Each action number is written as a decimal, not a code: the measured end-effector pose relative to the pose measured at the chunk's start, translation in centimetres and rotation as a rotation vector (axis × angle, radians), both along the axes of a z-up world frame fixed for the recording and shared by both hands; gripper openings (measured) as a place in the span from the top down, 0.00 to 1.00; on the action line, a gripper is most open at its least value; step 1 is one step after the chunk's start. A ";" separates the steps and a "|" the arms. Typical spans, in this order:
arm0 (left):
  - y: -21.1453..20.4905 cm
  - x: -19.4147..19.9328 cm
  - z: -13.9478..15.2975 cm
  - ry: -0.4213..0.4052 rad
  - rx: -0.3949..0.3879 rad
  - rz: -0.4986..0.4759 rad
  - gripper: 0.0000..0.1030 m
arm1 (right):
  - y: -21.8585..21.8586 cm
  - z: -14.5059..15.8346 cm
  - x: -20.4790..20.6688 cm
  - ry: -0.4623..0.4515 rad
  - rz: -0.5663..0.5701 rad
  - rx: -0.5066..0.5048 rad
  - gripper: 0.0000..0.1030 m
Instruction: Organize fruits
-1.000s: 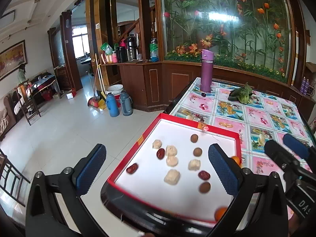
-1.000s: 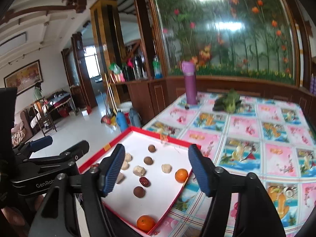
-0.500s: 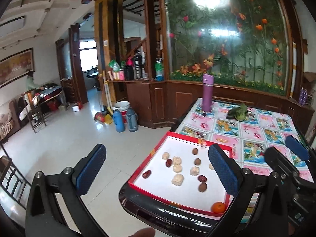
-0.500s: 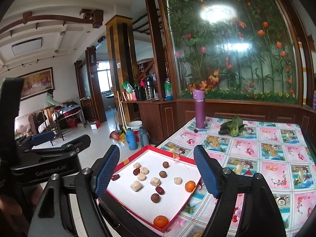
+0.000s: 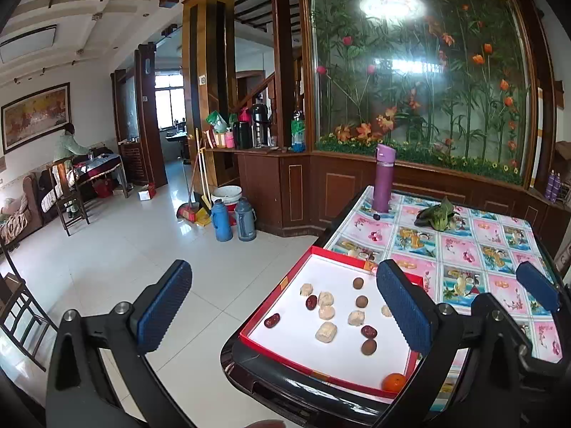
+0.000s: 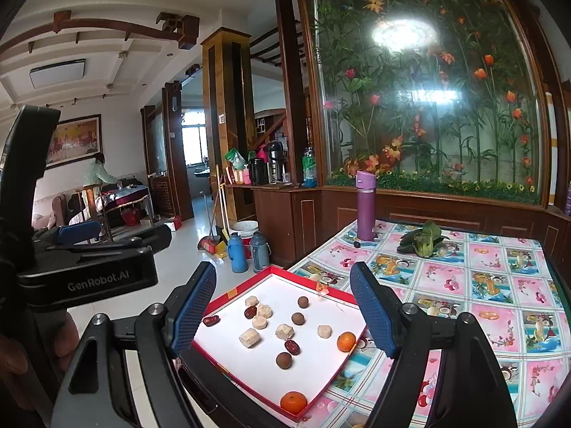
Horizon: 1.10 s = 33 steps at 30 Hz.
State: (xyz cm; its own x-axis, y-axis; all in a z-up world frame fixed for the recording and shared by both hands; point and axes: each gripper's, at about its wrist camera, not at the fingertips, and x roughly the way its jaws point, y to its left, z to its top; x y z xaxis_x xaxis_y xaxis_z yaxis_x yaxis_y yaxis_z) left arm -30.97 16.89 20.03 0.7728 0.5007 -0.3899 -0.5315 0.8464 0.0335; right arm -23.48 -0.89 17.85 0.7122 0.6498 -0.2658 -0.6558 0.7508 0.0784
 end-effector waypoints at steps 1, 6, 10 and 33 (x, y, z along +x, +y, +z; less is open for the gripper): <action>0.0 0.0 0.1 -0.002 0.002 -0.001 0.00 | -0.1 0.0 -0.1 0.000 -0.001 0.000 0.25; -0.3 0.0 0.3 -0.012 0.012 -0.017 0.00 | -0.1 0.0 -0.1 0.002 -0.001 0.002 0.25; -0.7 0.0 0.5 -0.014 0.028 -0.028 0.00 | -0.1 -0.1 -0.2 0.006 0.000 0.003 0.25; -1.5 0.6 1.1 -0.011 0.023 -0.077 0.00 | -0.1 -0.4 0.5 0.033 -0.005 0.005 0.25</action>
State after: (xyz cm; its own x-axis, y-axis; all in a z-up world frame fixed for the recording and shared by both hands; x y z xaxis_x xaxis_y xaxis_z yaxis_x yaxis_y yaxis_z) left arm -30.40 15.41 21.13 0.8137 0.4480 -0.3704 -0.4649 0.8840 0.0479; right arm -22.98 -0.96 17.44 0.7062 0.6478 -0.2859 -0.6494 0.7534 0.1032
